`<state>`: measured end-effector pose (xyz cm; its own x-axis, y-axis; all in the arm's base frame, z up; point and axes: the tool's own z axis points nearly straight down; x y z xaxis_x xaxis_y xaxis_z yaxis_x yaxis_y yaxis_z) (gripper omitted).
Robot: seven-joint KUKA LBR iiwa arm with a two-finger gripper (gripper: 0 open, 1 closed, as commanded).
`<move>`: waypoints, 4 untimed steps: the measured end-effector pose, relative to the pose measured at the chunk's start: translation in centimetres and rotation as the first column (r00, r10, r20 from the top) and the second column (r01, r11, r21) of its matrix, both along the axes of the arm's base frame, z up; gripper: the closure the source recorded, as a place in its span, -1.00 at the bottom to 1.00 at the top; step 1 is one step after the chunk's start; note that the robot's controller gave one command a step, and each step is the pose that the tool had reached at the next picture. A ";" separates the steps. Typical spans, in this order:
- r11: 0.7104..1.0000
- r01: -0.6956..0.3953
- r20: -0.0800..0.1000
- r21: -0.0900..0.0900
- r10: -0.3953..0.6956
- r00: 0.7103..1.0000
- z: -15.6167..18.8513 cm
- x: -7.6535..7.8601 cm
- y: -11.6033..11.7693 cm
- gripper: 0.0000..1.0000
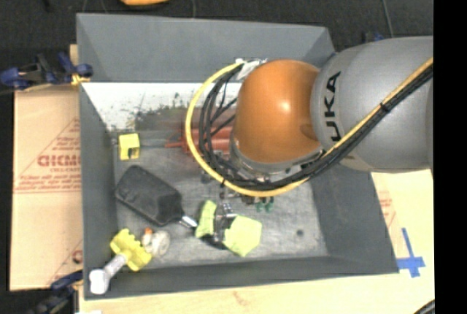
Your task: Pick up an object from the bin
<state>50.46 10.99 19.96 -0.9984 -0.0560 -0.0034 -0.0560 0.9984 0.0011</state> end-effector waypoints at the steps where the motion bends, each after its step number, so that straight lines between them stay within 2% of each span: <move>1: 1.000 0.000 0.000 0.000 0.000 1.000 0.0 0.0 0.0 -1.00; 2: 0.997 0.072 -0.003 0.000 -0.072 0.997 -12.3 -1.1 -1.6 1.00; 3: 0.997 0.074 -0.003 0.001 -0.074 0.997 -12.3 -1.1 -1.7 1.00; 4: 0.995 0.099 -0.003 -0.001 -0.099 0.995 -2.5 -0.9 -3.3 1.00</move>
Offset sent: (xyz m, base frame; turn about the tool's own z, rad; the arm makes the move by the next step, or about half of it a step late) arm -0.0114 -0.0168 -0.1233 0.0732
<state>49.54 7.74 17.50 -0.9991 0.0431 -0.0008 0.0431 0.9991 0.0002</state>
